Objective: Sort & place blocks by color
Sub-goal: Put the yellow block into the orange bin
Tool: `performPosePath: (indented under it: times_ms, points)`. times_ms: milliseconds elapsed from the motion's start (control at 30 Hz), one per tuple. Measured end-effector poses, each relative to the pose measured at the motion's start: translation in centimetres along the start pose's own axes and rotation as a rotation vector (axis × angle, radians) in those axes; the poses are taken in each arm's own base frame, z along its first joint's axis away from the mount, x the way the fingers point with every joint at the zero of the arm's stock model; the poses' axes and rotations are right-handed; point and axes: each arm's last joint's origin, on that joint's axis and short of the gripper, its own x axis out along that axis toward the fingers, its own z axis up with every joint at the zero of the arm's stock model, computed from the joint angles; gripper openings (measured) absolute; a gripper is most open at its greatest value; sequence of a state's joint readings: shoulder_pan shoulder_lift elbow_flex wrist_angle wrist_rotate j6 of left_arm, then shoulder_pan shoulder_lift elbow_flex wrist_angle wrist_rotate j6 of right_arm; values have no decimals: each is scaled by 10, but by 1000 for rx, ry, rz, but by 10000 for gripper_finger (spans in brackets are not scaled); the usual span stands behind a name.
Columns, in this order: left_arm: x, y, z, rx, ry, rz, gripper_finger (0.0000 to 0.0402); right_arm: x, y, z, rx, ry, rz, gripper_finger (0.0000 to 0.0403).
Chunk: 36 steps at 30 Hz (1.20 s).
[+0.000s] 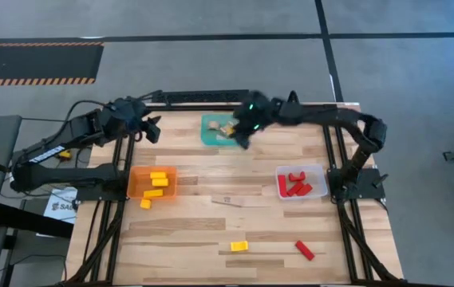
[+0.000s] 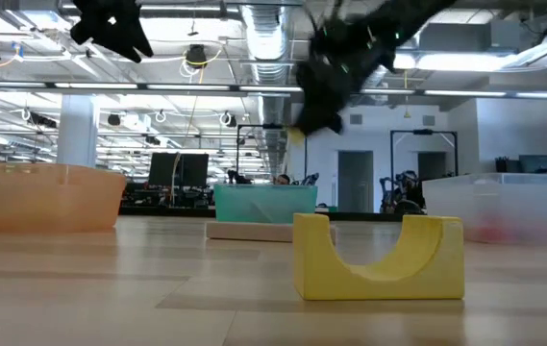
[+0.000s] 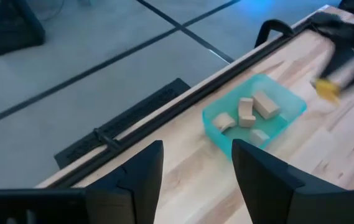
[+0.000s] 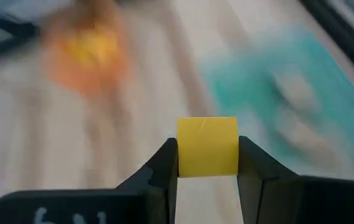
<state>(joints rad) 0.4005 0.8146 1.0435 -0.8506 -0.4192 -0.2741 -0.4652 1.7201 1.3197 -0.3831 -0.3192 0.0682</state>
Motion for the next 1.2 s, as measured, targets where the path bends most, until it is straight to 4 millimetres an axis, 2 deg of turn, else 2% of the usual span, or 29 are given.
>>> performPosePath:
  times_ms: [100, 167, 267, 367, 600, 767, 833, 933, 1200]
  points:
    - [0, 3, 1, -19, 7, -19, 178, 21, 57, 16, -122, -211, 137, 111]
    - [1, 4, 1, -23, 13, -24, 178, 39, 87, 19, -175, -336, 224, 111]
    - [1, 5, 1, -22, 13, -25, 178, 68, 122, 16, -241, -496, 342, 111]
    - [1, 5, 1, -20, 13, -25, 178, 92, 141, 12, -312, -619, 399, 111]
    - [1, 5, -1, 0, 28, -26, 178, 162, 162, 21, -313, -595, 440, 142]
    - [1, 5, -3, 14, 52, -34, 178, 199, 171, 36, -293, -506, 431, 139]
    - [1, 5, -3, 15, 56, -33, 178, 208, 172, 42, -270, -464, 424, 143]
    - [1, 6, -5, 22, 70, -30, 178, 217, 172, 48, -239, -409, 414, 169]
    - [1, 6, -5, 30, 72, -30, 178, 222, 168, 53, -225, -312, 380, 287]
